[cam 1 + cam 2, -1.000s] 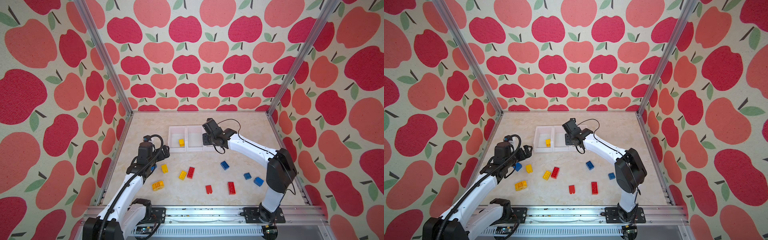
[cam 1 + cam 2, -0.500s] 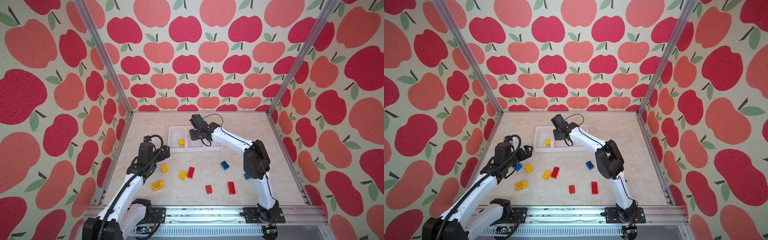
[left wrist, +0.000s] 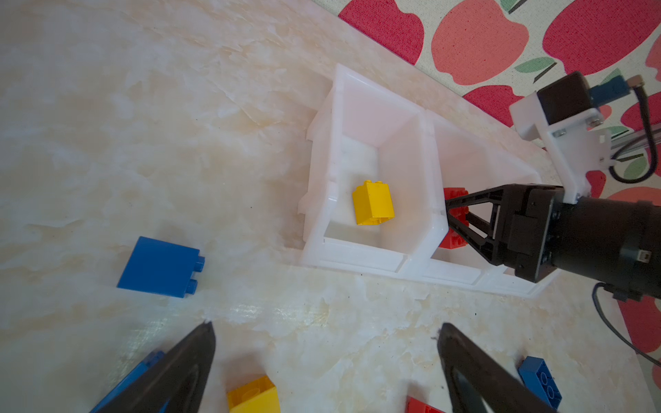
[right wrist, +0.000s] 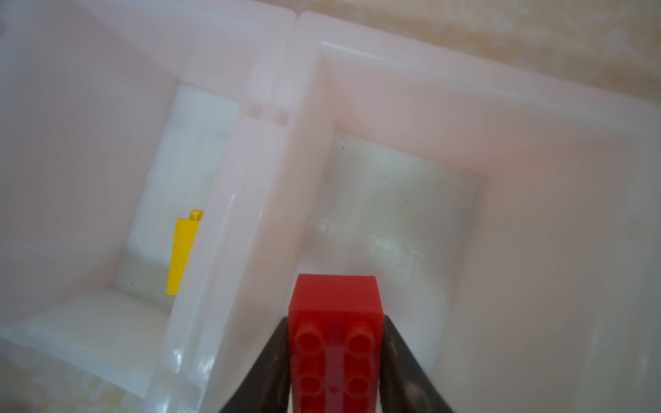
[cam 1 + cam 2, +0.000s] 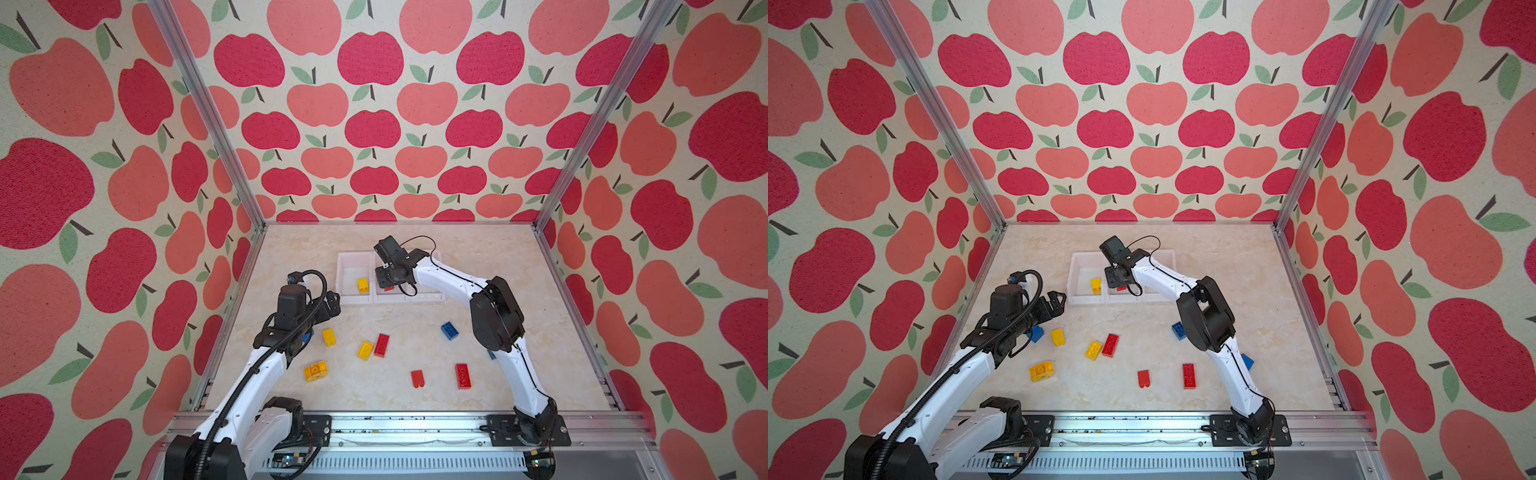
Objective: Sort the legos into containers by color
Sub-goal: 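Lower the red brick into the middle compartment and open the right gripper, then lower the left gripper onto a yellow brick while the right gripper withdraws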
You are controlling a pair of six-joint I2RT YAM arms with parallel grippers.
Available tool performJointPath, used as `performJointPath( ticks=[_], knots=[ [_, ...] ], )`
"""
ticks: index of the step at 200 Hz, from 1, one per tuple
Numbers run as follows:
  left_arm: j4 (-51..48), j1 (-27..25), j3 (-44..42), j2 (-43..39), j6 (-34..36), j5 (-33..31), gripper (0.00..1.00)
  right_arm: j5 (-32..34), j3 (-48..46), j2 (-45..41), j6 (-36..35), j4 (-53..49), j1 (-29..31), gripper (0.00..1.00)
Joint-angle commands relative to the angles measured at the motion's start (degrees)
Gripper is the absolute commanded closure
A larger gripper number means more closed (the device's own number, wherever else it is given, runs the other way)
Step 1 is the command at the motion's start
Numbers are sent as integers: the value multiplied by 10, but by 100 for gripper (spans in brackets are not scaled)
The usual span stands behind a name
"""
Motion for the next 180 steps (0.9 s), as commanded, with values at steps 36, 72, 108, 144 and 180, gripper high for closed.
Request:
performJointPath(
  ticks=[36,72,108,144,180],
  knots=[
    [-12,-4,7,-2,-3,4,1,-10,17,4,-2,-22,-3,44],
    [-21,-6,10,-3,-2,3,1,-9,3,-22,-2,-20,-3,41],
    [-49,-9,20,0,-5,-1,1,-8,-37,-76,-4,-15,-2,39],
    [-92,-14,32,5,-16,-8,1,-8,-106,-153,-3,-4,-3,35],
    [-159,-29,60,22,-29,-6,1,-9,-178,-232,-4,-6,-3,28]
  ],
)
